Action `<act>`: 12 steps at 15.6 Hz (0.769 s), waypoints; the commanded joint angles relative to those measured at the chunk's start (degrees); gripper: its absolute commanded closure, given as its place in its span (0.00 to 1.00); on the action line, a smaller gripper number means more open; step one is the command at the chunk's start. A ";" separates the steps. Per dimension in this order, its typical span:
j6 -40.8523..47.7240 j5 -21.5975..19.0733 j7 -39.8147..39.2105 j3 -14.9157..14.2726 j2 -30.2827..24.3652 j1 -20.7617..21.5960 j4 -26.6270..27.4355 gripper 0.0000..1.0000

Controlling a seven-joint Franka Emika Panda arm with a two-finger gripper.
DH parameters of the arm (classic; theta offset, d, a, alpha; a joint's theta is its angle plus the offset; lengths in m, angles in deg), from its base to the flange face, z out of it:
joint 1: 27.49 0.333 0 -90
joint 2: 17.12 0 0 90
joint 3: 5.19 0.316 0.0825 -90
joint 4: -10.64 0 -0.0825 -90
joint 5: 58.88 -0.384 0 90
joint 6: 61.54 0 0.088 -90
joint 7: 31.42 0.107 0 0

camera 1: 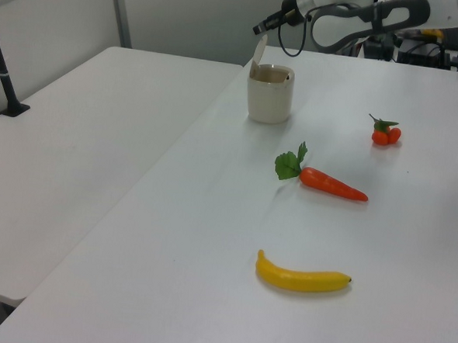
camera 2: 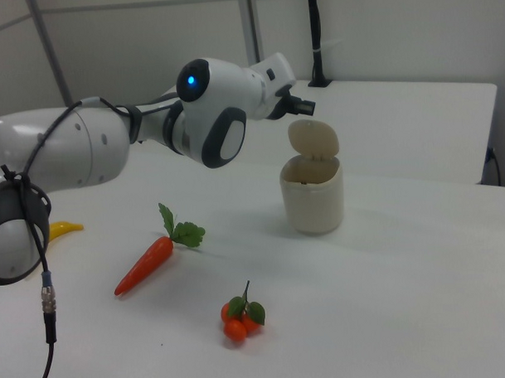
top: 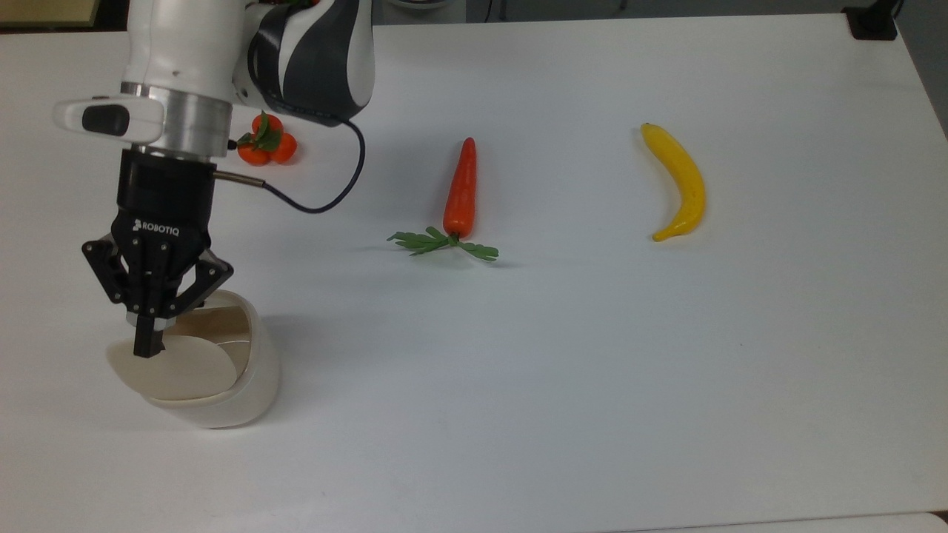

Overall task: Close garbage bin
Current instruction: 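Push the open lid down onto the bin rim with the gripper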

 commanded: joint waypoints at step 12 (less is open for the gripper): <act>0.87 1.03 -2.61 1.04 -6.09 -1.38 11.01 1.00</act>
